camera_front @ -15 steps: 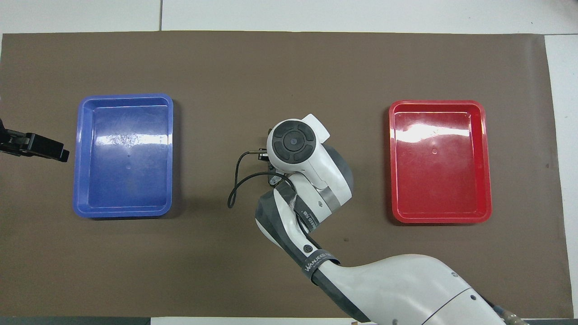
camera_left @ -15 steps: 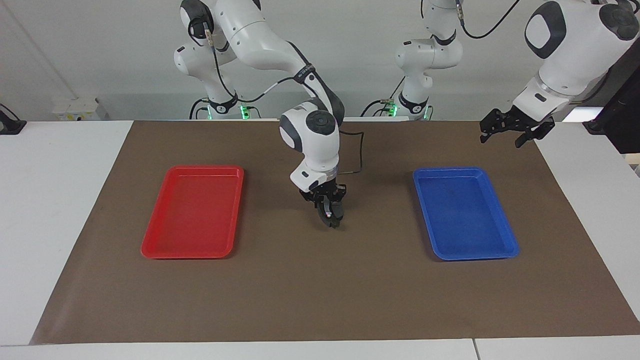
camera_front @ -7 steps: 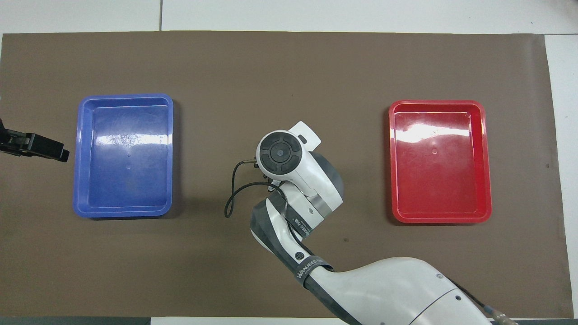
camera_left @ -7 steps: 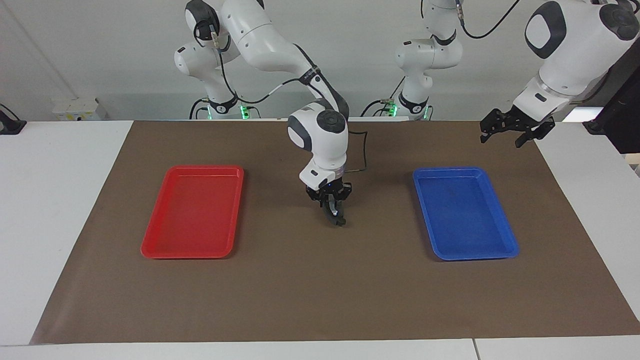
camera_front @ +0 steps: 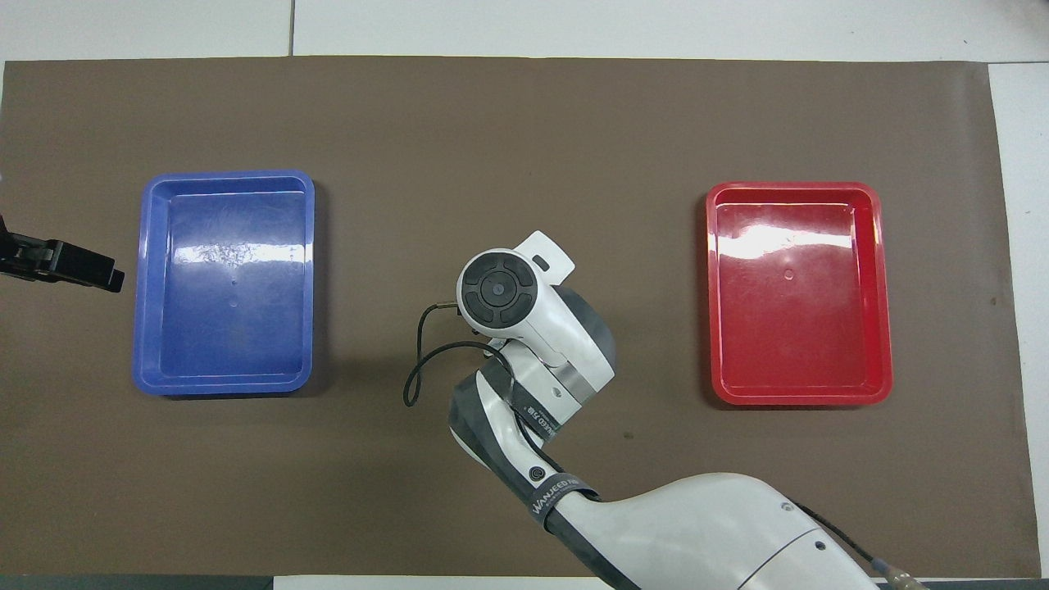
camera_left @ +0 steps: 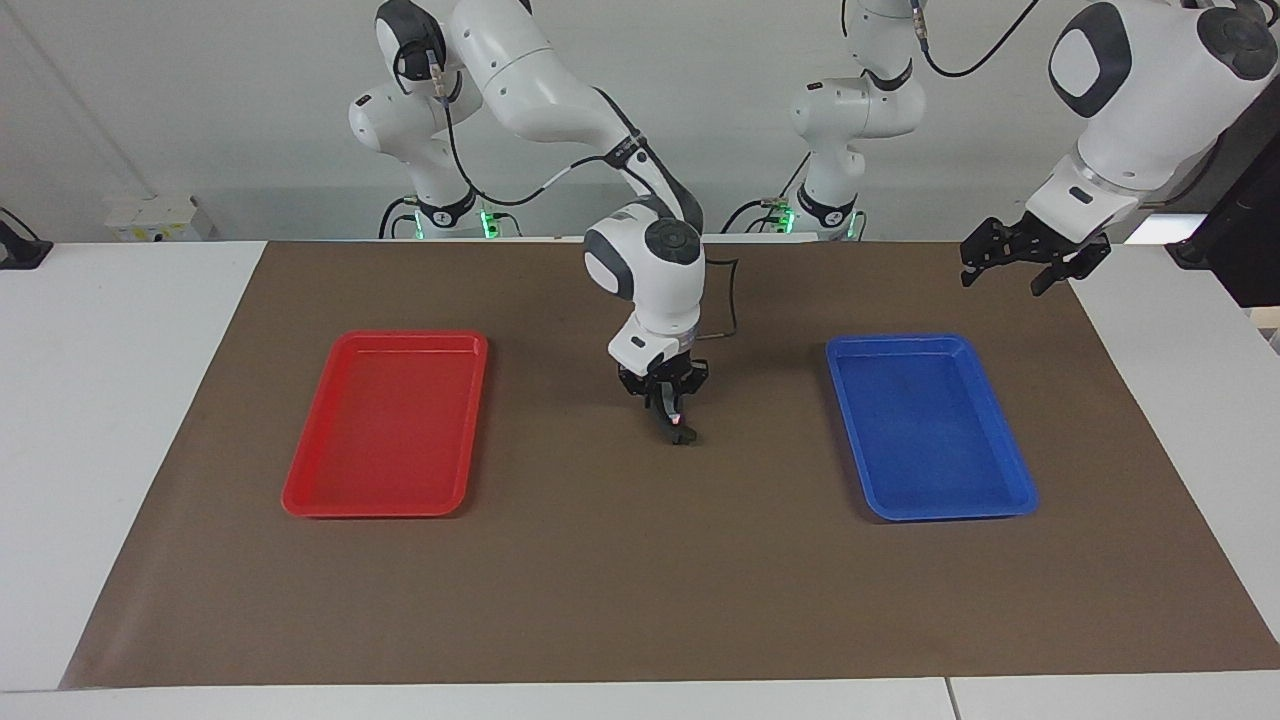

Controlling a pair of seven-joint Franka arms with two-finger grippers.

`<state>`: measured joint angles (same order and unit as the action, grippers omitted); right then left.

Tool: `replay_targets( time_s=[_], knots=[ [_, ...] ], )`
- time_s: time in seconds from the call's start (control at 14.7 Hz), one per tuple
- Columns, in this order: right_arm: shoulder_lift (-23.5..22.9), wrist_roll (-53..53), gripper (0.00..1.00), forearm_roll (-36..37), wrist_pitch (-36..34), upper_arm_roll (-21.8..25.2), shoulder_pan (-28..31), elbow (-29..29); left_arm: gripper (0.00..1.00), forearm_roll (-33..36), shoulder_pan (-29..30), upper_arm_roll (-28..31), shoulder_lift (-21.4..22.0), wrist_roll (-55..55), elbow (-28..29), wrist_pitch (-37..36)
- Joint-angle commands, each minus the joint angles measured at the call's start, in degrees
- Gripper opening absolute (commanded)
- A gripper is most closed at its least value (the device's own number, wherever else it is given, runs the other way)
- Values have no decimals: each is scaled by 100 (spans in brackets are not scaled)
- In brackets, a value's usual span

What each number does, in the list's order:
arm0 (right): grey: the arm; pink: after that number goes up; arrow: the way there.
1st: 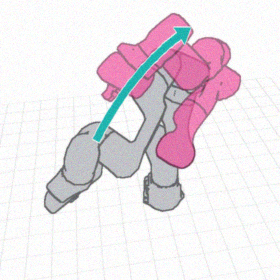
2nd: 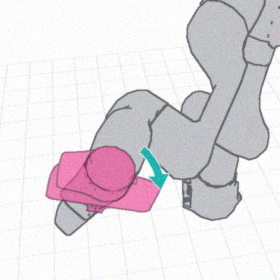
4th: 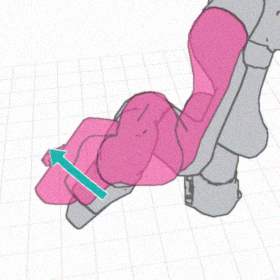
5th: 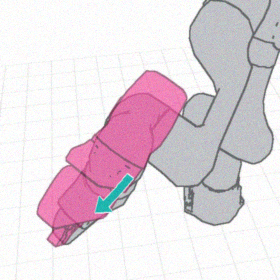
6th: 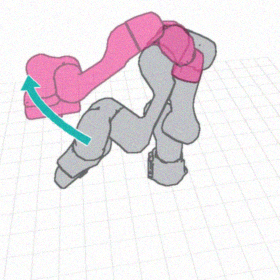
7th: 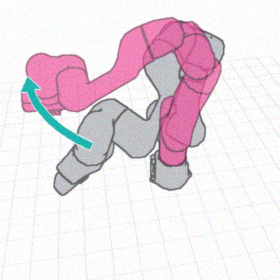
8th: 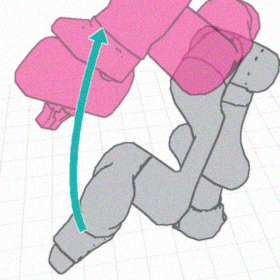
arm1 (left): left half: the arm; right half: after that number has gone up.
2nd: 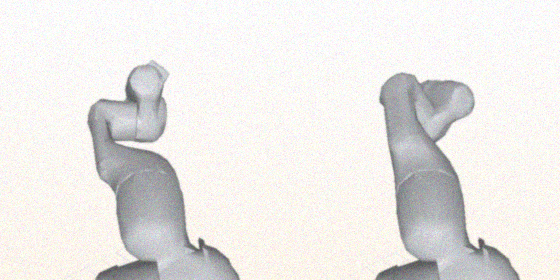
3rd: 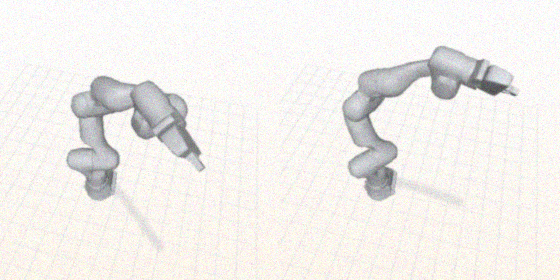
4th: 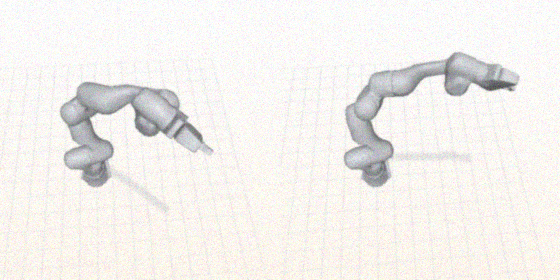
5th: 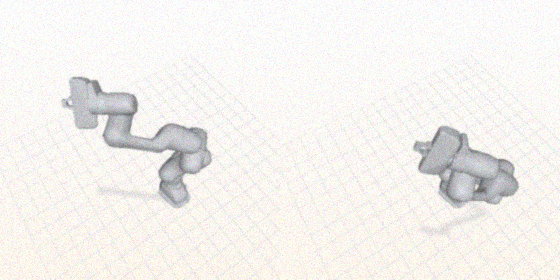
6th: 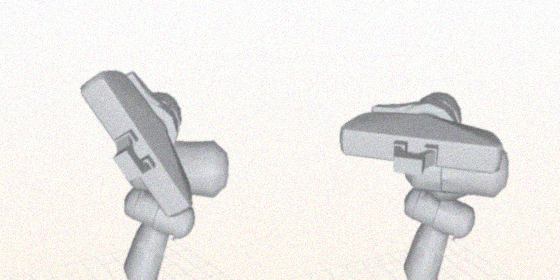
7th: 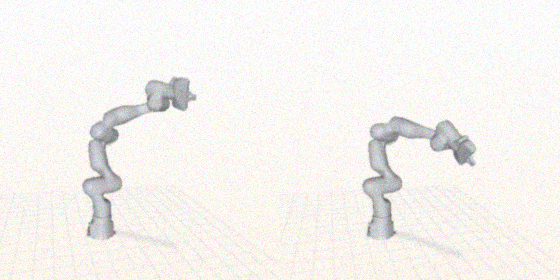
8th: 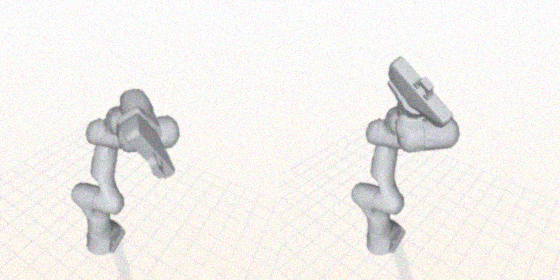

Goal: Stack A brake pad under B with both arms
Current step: 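Carry the curved brake pad with the right gripper onto the first pad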

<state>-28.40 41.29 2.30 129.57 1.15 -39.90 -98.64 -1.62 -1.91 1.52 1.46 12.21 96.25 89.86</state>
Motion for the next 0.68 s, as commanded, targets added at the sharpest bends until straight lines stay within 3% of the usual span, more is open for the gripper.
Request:
replay_targets(
  time_s=[0.0, 0.27, 0.34, 0.41, 0.48, 0.61],
  knots=[
    [89, 90, 1, 112, 139, -9, 17, -112, 99, 109, 16, -20, 74, -313, 43, 119],
    [106, 73, 10, 112, 139, -18, 17, -173, 99, 118, -37, -29, 109, -500, 43, 260],
    [115, 64, 24, 112, 139, -18, 9, -191, 99, 118, -37, -29, 109, -491, 51, 260],
    [115, 72, 54, 112, 139, -18, 9, -191, 99, 118, -28, -29, 117, -465, 69, 269],
    [124, 55, 72, 112, 139, -18, 9, -191, 99, 118, -28, -29, 118, -465, 69, 269],
    [124, 46, 99, 112, 121, -18, -26, -182, 99, 126, -37, -29, 118, -465, 69, 269]
  ],
)
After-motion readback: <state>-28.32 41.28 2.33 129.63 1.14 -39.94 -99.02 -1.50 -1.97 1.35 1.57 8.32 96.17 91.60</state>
